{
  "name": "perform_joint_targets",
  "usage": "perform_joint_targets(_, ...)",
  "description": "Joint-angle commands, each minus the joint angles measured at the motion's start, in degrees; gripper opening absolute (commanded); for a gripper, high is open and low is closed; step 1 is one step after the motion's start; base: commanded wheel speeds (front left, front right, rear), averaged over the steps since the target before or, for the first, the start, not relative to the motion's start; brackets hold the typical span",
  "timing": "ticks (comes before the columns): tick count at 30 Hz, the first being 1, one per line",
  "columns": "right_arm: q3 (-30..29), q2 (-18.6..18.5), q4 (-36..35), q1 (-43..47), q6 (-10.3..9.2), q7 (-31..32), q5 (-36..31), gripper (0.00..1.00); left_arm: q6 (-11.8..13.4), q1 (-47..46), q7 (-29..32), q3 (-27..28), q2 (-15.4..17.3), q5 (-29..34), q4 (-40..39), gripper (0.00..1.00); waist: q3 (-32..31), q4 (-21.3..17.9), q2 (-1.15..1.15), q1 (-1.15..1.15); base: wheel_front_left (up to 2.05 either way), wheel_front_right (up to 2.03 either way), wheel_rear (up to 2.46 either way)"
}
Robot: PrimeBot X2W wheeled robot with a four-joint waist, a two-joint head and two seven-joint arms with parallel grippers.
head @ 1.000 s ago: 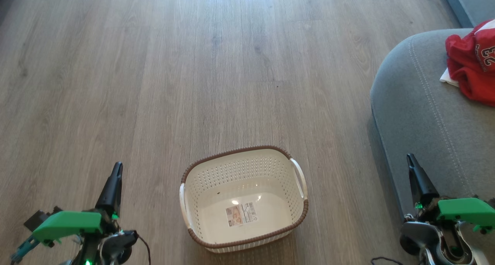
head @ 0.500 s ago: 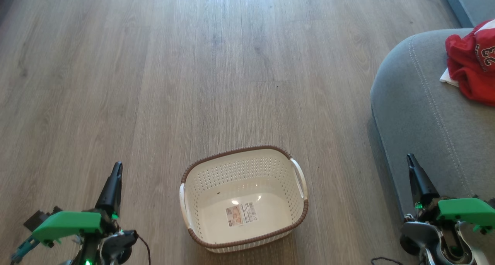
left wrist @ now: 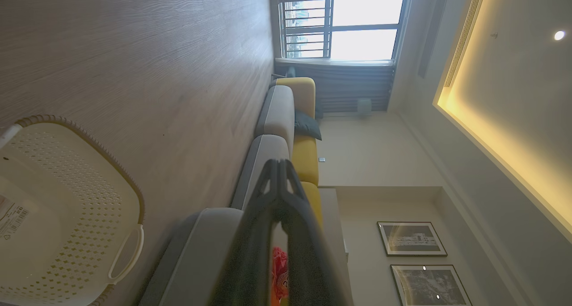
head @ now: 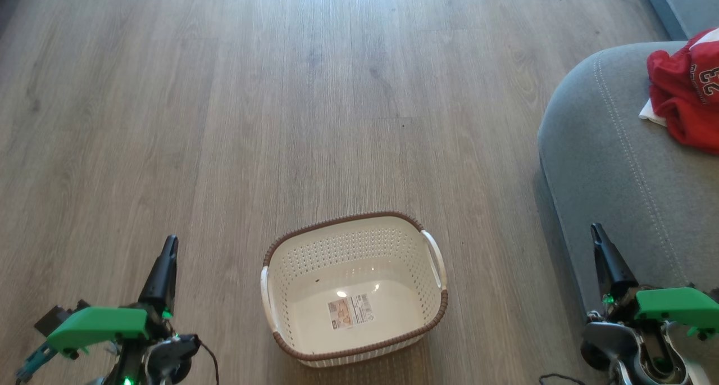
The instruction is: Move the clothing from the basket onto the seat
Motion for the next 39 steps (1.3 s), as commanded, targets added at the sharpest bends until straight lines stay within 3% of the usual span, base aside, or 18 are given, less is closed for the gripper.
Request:
perform_joint_targets(1, 1.0, -0.2, -2.2, -3.2, -0.01, 0.3, 0.3, 0.0, -0.5, -2.7, 0.4, 2.0, 0.4, -0.4, -1.9, 0.0, 0.0, 0.0, 0.0, 0.0, 0.0, 0.0, 0.0)
perform_joint_targets(39, 1.0, -0.2, -2.2, -3.2, -0.01, 0.3, 0.3, 0.0, -0.5, -2.7, 0.4, 2.0, 0.4, -0.4, -1.9, 0.0, 0.0, 0.0, 0.0, 0.0, 0.0, 0.0, 0.0)
